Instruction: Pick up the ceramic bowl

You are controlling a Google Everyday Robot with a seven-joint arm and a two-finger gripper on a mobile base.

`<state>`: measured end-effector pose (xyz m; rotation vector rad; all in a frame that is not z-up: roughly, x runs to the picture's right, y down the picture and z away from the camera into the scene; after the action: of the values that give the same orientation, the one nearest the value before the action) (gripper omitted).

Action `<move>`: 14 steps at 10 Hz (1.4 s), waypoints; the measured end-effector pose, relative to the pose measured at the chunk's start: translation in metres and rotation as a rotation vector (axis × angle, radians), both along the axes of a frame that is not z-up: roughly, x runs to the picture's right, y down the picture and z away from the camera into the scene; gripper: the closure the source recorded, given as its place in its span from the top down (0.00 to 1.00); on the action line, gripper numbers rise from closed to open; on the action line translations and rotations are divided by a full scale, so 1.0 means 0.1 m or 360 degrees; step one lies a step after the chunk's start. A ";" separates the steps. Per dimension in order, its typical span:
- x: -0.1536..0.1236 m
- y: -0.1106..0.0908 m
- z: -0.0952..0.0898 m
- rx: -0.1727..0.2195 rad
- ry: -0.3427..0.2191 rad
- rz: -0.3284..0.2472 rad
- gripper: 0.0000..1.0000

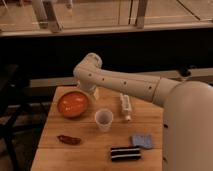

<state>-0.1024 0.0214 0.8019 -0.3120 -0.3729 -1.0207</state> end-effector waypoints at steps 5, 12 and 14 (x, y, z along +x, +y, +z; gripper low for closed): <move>-0.07 0.12 0.24 -0.0026 -0.0049 -0.0018 0.80; -0.13 0.29 0.57 -0.0087 -0.0095 -0.0048 0.80; -0.14 0.31 0.65 -0.0104 -0.0112 -0.0058 0.80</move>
<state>-0.1169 0.0522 0.8670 -0.3430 -0.4659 -1.0584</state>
